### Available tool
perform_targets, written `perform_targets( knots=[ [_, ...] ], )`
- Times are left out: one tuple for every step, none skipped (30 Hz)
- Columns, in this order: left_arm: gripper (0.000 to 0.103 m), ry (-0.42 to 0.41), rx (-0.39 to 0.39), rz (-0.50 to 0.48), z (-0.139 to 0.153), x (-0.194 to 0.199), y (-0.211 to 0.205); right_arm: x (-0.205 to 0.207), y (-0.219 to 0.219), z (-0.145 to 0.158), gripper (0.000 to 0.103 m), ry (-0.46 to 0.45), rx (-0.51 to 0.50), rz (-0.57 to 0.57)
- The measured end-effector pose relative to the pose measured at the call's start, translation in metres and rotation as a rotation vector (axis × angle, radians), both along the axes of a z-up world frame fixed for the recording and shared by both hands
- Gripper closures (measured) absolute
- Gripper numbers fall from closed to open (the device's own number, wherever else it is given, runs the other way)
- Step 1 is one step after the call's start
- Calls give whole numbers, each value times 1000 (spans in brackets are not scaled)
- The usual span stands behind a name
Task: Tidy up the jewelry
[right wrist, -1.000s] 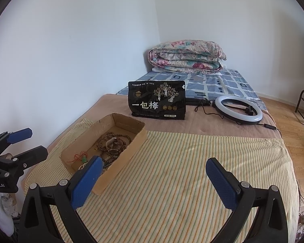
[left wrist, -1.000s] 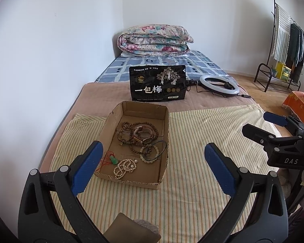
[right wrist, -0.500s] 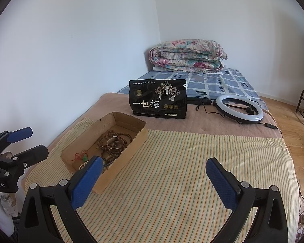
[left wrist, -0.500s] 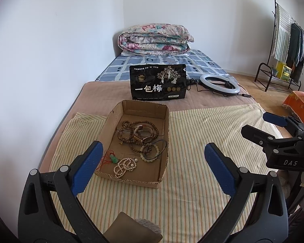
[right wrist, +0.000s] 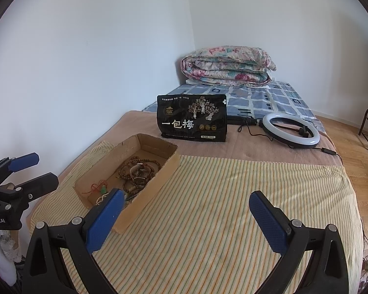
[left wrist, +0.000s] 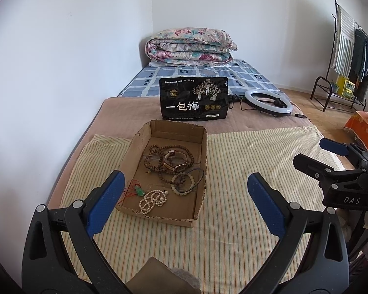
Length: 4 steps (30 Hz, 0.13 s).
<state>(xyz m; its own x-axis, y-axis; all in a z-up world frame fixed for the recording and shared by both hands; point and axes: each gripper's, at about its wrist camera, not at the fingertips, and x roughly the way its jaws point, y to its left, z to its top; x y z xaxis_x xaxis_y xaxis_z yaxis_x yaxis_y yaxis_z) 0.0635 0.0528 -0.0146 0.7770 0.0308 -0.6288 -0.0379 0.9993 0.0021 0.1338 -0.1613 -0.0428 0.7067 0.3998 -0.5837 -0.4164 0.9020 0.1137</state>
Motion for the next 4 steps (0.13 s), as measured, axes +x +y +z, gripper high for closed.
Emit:
perform_targets(
  knots=[
    [1, -3, 2, 2, 0, 0, 1, 0, 0, 0, 0, 0, -1, 1],
    [1, -8, 10, 5, -1, -1, 1, 0, 0, 0, 0, 0, 0, 0],
    [1, -10, 15, 7, -1, -1, 2, 0, 0, 0, 0, 0, 1, -1],
    [1, -11, 16, 8, -2, -1, 2, 0, 0, 0, 0, 0, 1, -1]
  ],
)
